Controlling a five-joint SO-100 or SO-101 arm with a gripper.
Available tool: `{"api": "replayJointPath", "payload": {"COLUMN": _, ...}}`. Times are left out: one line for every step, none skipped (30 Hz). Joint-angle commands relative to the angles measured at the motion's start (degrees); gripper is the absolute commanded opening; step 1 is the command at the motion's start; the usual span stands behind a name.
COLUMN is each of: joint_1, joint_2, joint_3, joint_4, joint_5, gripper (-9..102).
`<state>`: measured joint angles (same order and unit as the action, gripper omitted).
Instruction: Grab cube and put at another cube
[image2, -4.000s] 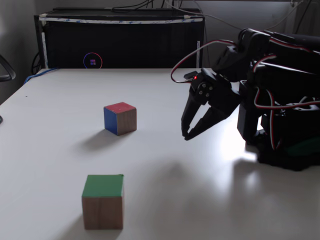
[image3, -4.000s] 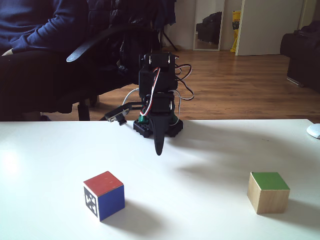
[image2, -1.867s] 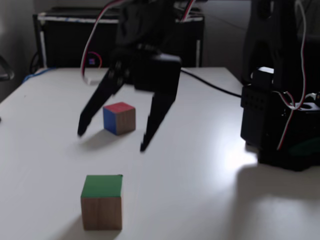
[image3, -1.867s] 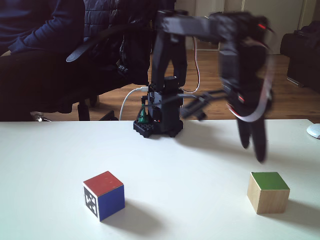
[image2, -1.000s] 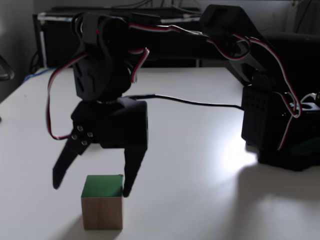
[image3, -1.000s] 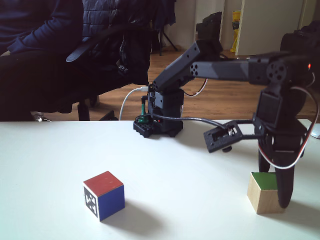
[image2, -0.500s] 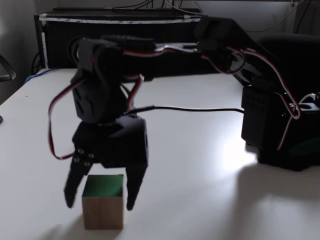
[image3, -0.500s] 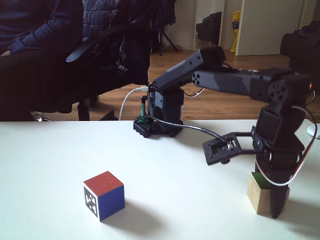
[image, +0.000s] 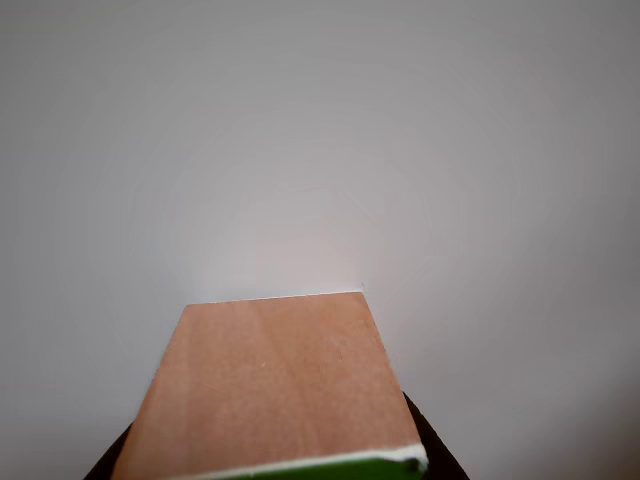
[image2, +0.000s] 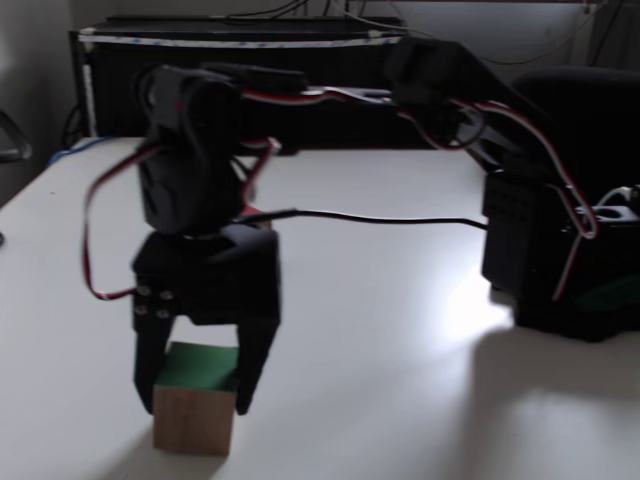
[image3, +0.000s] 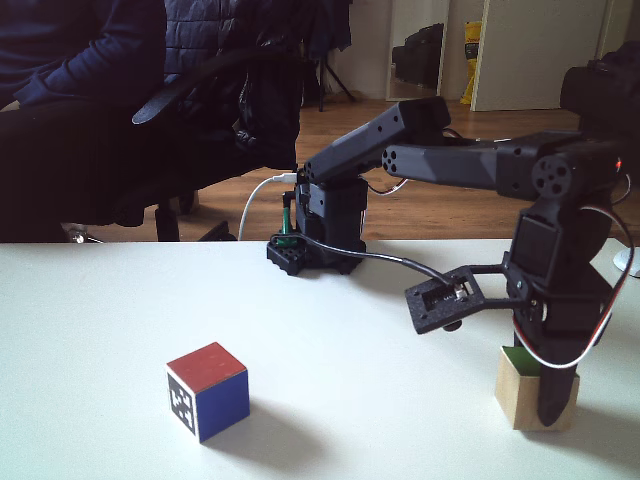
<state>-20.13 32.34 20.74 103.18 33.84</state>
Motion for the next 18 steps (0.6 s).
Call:
{"api": "replayJointPath", "payload": {"joint_1": 1.14, "joint_2": 7.91, "joint_3": 1.32, "joint_4": 0.35, "joint_5": 0.53, "gripper": 7}}
{"api": "replayJointPath", "payload": {"joint_1": 1.49, "joint_2": 10.02, "joint_3": 2.46, "joint_4": 0.35, "joint_5": 0.53, "gripper": 7}}
{"api": "replayJointPath", "payload": {"joint_1": 1.85, "joint_2": 12.3, "joint_3": 3.78, "joint_4": 0.35, "joint_5": 0.44, "gripper": 7}}
{"api": "replayJointPath", "payload": {"joint_1": 2.37, "joint_2": 14.77, "joint_3": 5.19, "joint_4": 0.35, "joint_5": 0.35, "gripper": 7}}
{"api": "replayJointPath", "payload": {"joint_1": 2.99, "joint_2": 17.4, "joint_3": 6.77, "joint_4": 0.35, "joint_5": 0.18, "gripper": 7}}
{"api": "replayJointPath", "payload": {"joint_1": 3.6, "joint_2": 20.13, "joint_3": 8.53, "joint_4": 0.35, "joint_5": -0.09, "gripper": 7}}
{"api": "replayJointPath", "payload": {"joint_1": 4.22, "joint_2": 22.94, "joint_3": 10.63, "joint_4": 0.35, "joint_5": -0.53, "gripper": 7}}
{"api": "replayJointPath", "payload": {"joint_1": 5.01, "joint_2": 25.75, "joint_3": 12.83, "joint_4": 0.35, "joint_5": -0.97, "gripper": 7}}
{"api": "replayJointPath", "payload": {"joint_1": 5.89, "joint_2": 28.39, "joint_3": 15.21, "joint_4": 0.35, "joint_5": -1.41, "gripper": 7}}
{"api": "replayJointPath", "payload": {"joint_1": 6.86, "joint_2": 30.94, "joint_3": 17.75, "joint_4": 0.35, "joint_5": -1.85, "gripper": 7}}
{"api": "replayJointPath", "payload": {"joint_1": 8.09, "joint_2": 33.4, "joint_3": 20.39, "joint_4": 0.35, "joint_5": -2.37, "gripper": 7}}
{"api": "replayJointPath", "payload": {"joint_1": 9.58, "joint_2": 35.77, "joint_3": 22.94, "joint_4": 0.35, "joint_5": -2.99, "gripper": 7}}
{"api": "replayJointPath", "payload": {"joint_1": 11.25, "joint_2": 38.23, "joint_3": 25.66, "joint_4": 0.35, "joint_5": -3.69, "gripper": 7}}
{"api": "replayJointPath", "payload": {"joint_1": 13.01, "joint_2": 40.61, "joint_3": 28.13, "joint_4": 0.35, "joint_5": -4.83, "gripper": 7}}
{"api": "replayJointPath", "payload": {"joint_1": 14.94, "joint_2": 42.89, "joint_3": 30.32, "joint_4": 0.26, "joint_5": -6.15, "gripper": 7}}
{"api": "replayJointPath", "payload": {"joint_1": 17.05, "joint_2": 45.09, "joint_3": 32.7, "joint_4": 0.26, "joint_5": -7.38, "gripper": 7}}
{"api": "replayJointPath", "payload": {"joint_1": 19.16, "joint_2": 47.29, "joint_3": 35.24, "joint_4": 0.0, "joint_5": -8.88, "gripper": 7}}
{"api": "replayJointPath", "payload": {"joint_1": 21.18, "joint_2": 49.31, "joint_3": 37.71, "joint_4": -0.18, "joint_5": -10.46, "gripper": 7}}
